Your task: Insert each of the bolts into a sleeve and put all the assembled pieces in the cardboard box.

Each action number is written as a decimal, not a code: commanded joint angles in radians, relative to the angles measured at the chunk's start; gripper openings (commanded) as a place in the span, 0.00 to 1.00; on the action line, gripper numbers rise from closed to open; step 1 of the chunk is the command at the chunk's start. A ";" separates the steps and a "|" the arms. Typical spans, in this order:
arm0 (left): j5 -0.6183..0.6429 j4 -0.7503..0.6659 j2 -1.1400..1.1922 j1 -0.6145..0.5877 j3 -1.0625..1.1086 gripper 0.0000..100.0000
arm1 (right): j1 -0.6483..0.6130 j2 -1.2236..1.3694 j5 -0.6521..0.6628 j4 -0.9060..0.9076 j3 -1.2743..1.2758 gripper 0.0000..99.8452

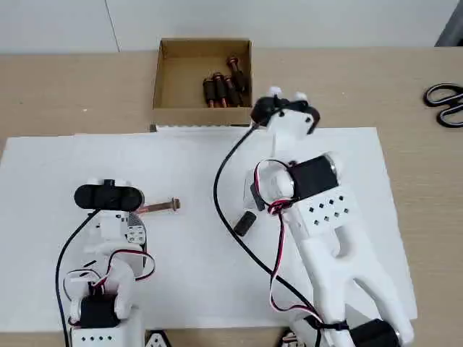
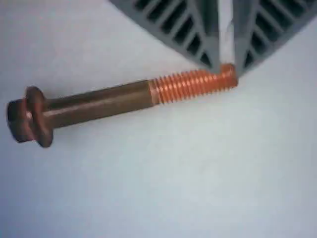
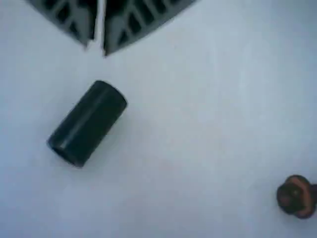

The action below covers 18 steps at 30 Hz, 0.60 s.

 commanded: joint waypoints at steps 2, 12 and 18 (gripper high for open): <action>-0.003 -0.028 -0.012 -0.003 -0.004 0.01 | 0.005 0.053 -0.120 -0.099 0.101 0.00; -0.003 -0.040 -0.012 -0.008 -0.002 0.01 | -0.048 0.226 -0.152 -0.252 0.115 0.01; -0.003 -0.040 -0.012 -0.008 -0.002 0.01 | -0.107 0.239 -0.155 -0.249 0.115 0.01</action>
